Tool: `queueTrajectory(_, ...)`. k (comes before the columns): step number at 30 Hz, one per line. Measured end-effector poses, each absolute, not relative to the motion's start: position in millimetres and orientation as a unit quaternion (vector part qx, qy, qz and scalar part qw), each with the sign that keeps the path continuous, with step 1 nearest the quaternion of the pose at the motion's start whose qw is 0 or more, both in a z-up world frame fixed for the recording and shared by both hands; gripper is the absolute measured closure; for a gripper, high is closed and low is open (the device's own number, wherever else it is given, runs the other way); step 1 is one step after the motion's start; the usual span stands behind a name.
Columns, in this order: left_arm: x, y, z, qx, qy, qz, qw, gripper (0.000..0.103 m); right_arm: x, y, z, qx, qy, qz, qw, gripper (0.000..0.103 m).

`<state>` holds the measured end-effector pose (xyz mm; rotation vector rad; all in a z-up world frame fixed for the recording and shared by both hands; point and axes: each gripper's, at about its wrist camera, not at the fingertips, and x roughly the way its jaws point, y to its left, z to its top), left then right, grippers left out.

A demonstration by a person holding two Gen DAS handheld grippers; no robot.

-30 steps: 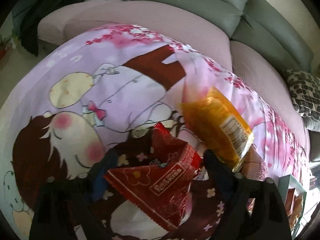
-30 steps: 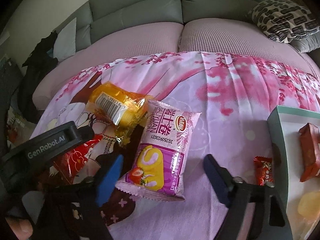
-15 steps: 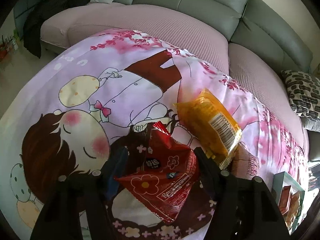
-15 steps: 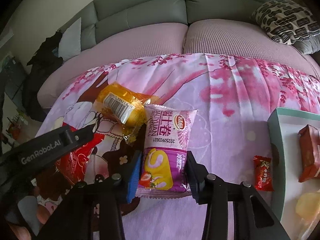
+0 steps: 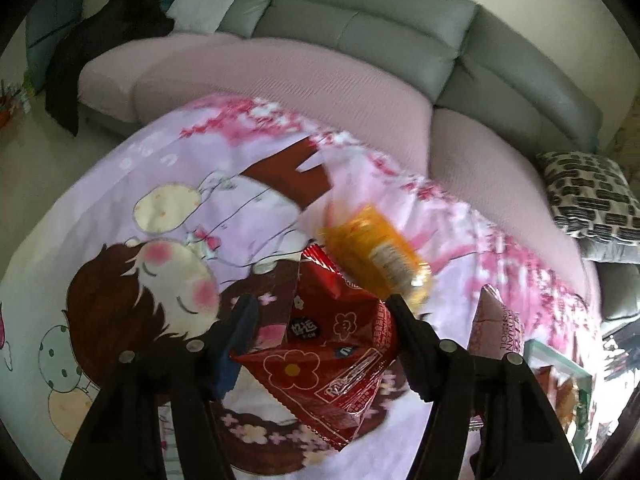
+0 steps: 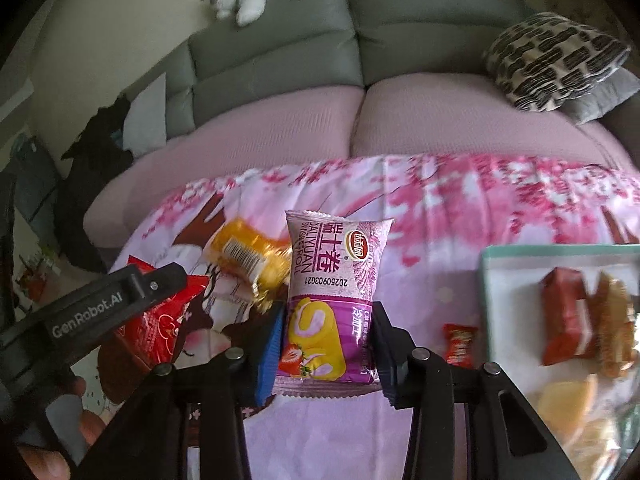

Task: Organize snacks
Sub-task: 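Carry the purple packet and red bag over the tray with both grippers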

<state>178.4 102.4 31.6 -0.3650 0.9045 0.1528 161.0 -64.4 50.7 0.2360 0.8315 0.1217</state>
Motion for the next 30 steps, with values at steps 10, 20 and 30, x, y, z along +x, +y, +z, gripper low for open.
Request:
queueTrajectory(10, 170.0, 22.7, 70.6, -0.145, 0.402, -0.038, 0.903, 0.036, 136.0, -151.9, 76.2, 0.14, 0.377, -0.05, 0.914, 0.06)
queueTrajectory(20, 161.9, -64.5, 73.1, -0.091, 0.409, -0.11, 0.901, 0.036, 100.7, -247.5, 74.9, 0.193, 0.37, -0.156, 0.895, 0.06)
queueTrajectory(30, 165.5, -143.4, 45.3, -0.026, 0.44, -0.147, 0.885, 0.035, 84.9, -300.7, 55.3, 0.223, 0.393, -0.204, 0.869, 0.06)
